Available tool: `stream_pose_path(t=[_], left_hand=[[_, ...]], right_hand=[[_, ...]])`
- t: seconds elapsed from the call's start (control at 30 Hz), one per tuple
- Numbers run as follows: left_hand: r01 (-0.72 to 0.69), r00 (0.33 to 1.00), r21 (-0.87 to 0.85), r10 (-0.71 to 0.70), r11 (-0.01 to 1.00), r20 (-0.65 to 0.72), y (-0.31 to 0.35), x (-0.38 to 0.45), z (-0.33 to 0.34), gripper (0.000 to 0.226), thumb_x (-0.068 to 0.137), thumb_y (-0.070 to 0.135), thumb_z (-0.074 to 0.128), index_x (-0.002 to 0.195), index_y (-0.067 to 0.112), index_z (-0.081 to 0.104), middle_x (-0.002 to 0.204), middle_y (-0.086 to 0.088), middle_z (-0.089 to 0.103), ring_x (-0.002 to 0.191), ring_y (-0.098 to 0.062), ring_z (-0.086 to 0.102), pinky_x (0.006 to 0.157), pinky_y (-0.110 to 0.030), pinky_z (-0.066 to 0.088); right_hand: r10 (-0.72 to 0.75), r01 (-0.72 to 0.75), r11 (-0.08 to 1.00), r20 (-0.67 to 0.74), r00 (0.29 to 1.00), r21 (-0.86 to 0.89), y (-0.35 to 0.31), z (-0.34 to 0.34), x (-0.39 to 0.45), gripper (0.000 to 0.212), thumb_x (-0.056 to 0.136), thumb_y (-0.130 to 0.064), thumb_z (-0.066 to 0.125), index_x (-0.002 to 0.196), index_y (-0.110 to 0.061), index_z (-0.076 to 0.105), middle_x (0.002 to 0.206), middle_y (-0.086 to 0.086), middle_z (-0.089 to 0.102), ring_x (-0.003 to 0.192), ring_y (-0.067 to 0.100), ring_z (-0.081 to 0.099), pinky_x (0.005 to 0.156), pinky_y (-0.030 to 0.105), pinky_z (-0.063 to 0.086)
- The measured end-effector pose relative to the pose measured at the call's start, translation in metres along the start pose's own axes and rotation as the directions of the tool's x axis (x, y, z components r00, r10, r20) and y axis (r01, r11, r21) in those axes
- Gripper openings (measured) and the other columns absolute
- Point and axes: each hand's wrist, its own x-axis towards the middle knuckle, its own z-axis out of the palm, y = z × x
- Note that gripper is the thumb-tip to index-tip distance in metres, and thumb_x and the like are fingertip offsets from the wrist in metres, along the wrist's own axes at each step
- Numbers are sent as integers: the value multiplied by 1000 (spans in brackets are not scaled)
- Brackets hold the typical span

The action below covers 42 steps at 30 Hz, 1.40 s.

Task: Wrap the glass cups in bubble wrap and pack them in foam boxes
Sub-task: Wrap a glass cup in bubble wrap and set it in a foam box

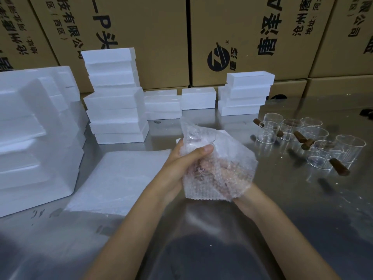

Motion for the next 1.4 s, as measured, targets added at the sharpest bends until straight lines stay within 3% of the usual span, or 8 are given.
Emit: stream_pose_path(t=[0.1, 0.27, 0.43, 0.53, 0.8, 0.93, 1.23, 1.4], left_hand=[[-50, 995, -105, 41, 993, -86, 4, 2, -4, 59, 79, 28, 78, 132, 13, 58, 124, -14, 68, 115, -31, 66, 99, -46, 52], [-134, 990, -401, 106, 906, -90, 19, 1, -22, 48, 91, 28, 69, 135, 12, 59, 131, -13, 64, 123, -31, 60, 103, -45, 49], [-181, 980, -389, 131, 903, -152, 18, 3, -23, 50, 97, 41, 61, 140, 15, 56, 134, -10, 63, 124, -28, 61, 99, -43, 51], [-140, 987, -331, 103, 933, -126, 12, 4, -13, 55, 97, 45, 58, 142, 13, 53, 137, -13, 60, 127, -31, 57, 110, -49, 42], [-5, 1000, -83, 4, 997, -7, -8, 7, -3, 57, 86, 24, 72, 135, 1, 54, 128, -17, 65, 113, -28, 65, 99, -43, 46], [109, 993, 316, -114, 942, -2, -14, 5, -10, 67, 65, 30, 86, 125, 12, 62, 120, -6, 71, 110, -25, 68, 105, -46, 47], [52, 998, 473, -66, 880, 14, -16, 7, -15, 57, 69, 34, 81, 122, 34, 59, 114, 11, 72, 106, -8, 68, 92, -33, 54], [55, 974, 480, 59, 875, -220, -26, 12, -2, 37, 68, 21, 75, 104, 30, 69, 103, 3, 73, 97, -17, 70, 84, -35, 59]], right_hand=[[-85, 78, 993, -77, 993, -93, -10, -3, 11, 13, 90, -12, 66, 82, -15, 75, 78, 1, 76, 69, 13, 71, 64, 27, 59], [-348, 375, 927, -335, 875, 17, -18, -31, 15, 25, 93, 11, 50, 95, -6, 69, 84, 9, 72, 70, 15, 66, 69, 21, 55], [4, 1, 1000, 231, 973, -21, -8, -24, 10, 38, 85, -4, 68, 123, -5, 64, 110, 16, 72, 82, 24, 69, 62, 30, 56], [58, 1, 987, 355, 933, -163, 2, -11, 6, 46, 77, -30, 84, 119, -20, 70, 121, 8, 70, 102, 25, 68, 75, 36, 56], [-141, 157, 984, -166, 976, 86, -9, -15, 16, 34, 94, -15, 62, 122, 5, 64, 121, 25, 67, 112, 40, 65, 99, 47, 51], [-307, 259, 948, -325, 894, -183, -10, -23, 15, 8, 90, -9, 64, 91, -9, 73, 83, 2, 77, 78, 17, 74, 64, 28, 59], [-547, 369, 769, -240, 802, -522, 5, -22, 22, 18, 87, -5, 70, 91, -7, 52, 83, 3, 66, 62, 6, 60, 56, 17, 49], [-640, 479, 577, -1, 769, -662, 10, -15, 21, 17, 86, 3, 59, 89, -14, 59, 78, -4, 55, 70, 12, 48, 61, 16, 39]])
